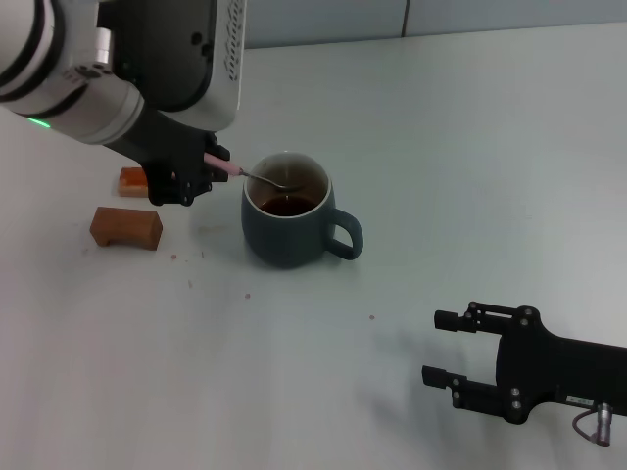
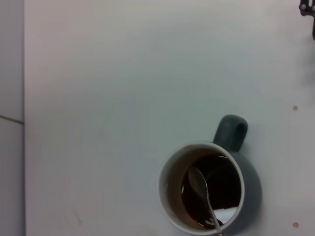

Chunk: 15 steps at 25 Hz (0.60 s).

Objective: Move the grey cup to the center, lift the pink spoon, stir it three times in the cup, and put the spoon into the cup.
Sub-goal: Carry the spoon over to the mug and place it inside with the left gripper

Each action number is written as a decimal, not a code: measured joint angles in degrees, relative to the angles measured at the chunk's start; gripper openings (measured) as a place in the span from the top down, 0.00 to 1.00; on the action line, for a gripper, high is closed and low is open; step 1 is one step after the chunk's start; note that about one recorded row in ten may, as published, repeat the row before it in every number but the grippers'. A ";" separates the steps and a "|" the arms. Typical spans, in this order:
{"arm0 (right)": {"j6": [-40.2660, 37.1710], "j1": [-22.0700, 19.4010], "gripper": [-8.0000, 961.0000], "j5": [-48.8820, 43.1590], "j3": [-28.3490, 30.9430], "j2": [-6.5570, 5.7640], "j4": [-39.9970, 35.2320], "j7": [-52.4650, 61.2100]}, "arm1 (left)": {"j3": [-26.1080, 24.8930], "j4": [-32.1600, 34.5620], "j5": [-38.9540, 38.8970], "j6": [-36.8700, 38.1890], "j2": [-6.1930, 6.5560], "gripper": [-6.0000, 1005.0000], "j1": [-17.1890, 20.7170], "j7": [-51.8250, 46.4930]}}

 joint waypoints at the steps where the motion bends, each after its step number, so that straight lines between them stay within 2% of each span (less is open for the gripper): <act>1: 0.01 0.00 0.33 0.00 0.00 0.00 0.00 0.00 | 0.23 -0.42 0.31 -0.20 -0.02 0.85 -0.12 -0.03; 10: 0.15 0.00 0.33 0.00 -0.10 0.00 0.32 0.00 | 4.63 -6.33 4.63 -4.41 -0.06 0.85 -1.91 -2.00; 15: 0.19 0.00 0.33 0.00 -0.09 0.00 0.45 0.00 | 4.77 -7.64 5.17 -4.77 -0.06 0.84 -2.59 -2.24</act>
